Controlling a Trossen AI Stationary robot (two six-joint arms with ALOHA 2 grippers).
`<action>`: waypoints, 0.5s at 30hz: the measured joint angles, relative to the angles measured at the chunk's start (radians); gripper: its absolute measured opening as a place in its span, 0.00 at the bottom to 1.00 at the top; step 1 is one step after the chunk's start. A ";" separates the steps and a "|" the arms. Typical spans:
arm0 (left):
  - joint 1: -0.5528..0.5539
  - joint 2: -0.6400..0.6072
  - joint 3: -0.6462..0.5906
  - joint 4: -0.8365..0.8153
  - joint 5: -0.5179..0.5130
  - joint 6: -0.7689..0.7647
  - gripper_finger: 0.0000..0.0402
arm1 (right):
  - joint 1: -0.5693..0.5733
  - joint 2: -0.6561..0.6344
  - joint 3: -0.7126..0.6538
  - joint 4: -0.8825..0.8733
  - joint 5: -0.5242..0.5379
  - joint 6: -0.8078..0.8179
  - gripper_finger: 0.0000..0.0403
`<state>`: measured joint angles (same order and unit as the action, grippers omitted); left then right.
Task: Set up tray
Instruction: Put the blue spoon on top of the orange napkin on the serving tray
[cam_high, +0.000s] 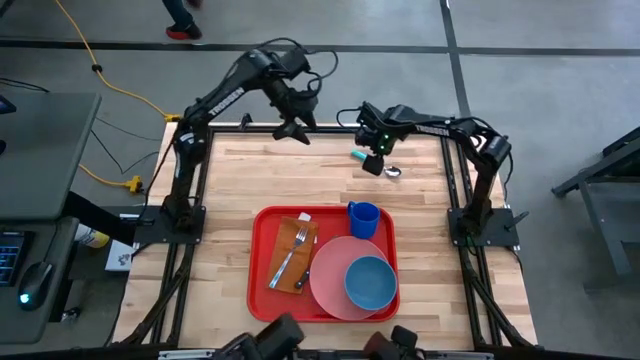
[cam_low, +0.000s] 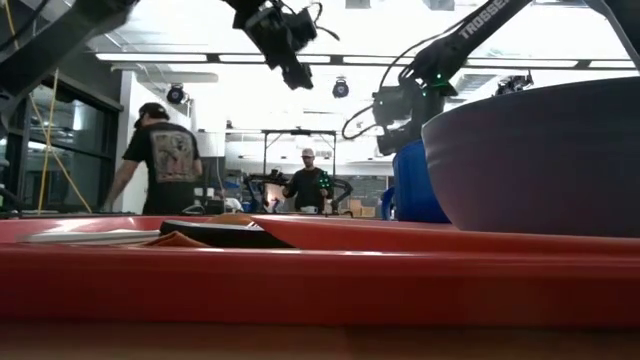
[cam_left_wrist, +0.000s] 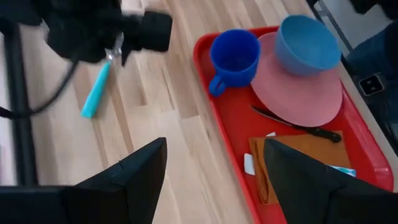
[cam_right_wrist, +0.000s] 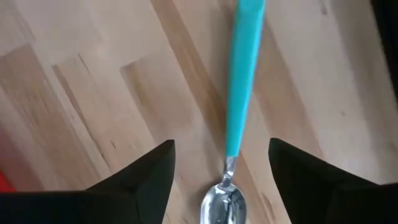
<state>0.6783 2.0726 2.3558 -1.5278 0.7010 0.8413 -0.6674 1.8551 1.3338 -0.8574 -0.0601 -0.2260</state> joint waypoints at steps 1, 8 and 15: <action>0.000 -0.021 0.000 -0.003 0.001 0.000 0.74 | 0.000 0.009 0.000 0.001 0.003 -0.001 0.59; 0.001 -0.151 0.000 -0.020 0.002 -0.007 0.74 | 0.001 0.055 0.000 -0.007 0.047 -0.002 0.59; -0.014 -0.279 0.000 -0.025 -0.005 -0.026 0.74 | -0.007 0.060 0.000 -0.021 0.075 -0.006 0.59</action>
<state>0.6641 1.7939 2.3559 -1.5524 0.6964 0.8155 -0.6740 1.9152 1.3338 -0.8780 0.0151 -0.2320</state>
